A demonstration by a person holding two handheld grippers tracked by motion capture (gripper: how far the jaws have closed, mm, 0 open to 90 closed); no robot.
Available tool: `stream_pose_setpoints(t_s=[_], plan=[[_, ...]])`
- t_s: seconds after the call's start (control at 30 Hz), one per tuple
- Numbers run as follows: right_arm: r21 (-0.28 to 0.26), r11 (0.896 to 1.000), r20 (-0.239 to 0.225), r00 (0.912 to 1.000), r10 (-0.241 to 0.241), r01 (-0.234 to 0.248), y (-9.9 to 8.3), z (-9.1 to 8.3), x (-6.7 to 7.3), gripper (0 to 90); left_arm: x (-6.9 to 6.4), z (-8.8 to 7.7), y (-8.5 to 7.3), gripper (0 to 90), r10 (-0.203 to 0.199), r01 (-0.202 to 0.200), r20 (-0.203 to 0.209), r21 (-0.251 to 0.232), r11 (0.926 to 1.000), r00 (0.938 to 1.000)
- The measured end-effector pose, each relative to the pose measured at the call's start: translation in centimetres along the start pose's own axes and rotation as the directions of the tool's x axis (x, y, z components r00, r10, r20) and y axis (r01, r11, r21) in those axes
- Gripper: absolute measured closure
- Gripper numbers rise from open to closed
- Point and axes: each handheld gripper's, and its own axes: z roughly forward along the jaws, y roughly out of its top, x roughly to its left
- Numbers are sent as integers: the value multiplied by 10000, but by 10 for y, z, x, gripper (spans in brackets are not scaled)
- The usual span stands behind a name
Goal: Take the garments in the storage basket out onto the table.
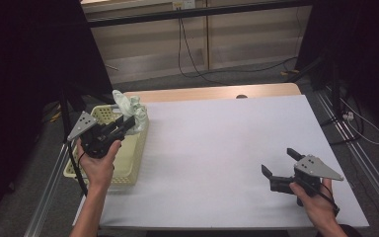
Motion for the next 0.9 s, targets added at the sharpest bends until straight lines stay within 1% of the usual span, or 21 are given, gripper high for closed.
stream_pose_setpoints(t_s=[0.17, 0.3, 0.4, 0.43, 0.57, 0.67, 0.7, 0.73, 0.83, 0.9], plan=[[1, 10000, 2, 10000, 2, -2, 0, 0, 0, 15, -5, 5, 3, 719, 186, -189, 302, 124, 9997, 9994], [6, 10000, -8, 10000, 20, -20, 0, 0, 0, 15, -12, 9, 4, 719, 168, -172, 529, 77, 9998, 9985], [6, 10000, -5, 10000, 11, -11, 0, 0, 0, 15, -18, 13, 4, 719, 350, -362, 717, 163, 9992, 9968], [14, 10000, -4, 10000, 10, -10, 0, 0, 0, 15, -20, 14, 4, 720, 287, -300, 753, 162, 9994, 9967], [19, 10000, -33, 10000, 3, -3, 0, 1, 0, 15, -26, 20, 6, 719, 319, -338, 937, 185, 9993, 9951], [31, 10000, -43, 10000, -1, 1, 0, 1, 0, 15, -30, 25, 8, 719, 238, -260, 1034, 203, 9995, 9944], [27, 10000, -45, 10000, 4, -4, 0, 1, 0, 15, -30, 27, 9, 719, 315, -342, 1063, 239, 9991, 9938], [23, 10000, -46, 10000, 3, -3, 0, 1, 0, 15, -32, 28, 9, 720, 274, -302, 1082, 242, 9993, 9938], [10, 10000, -51, 10000, -3, 3, 0, 1, 0, 15, -34, 31, 11, 720, 365, -409, 1167, 352, 9985, 9925], [14, 10000, -63, 10000, 8, -7, 0, 0, -1, 14, -35, 33, 10, 719, 322, -370, 1237, 367, 9986, 9918]])
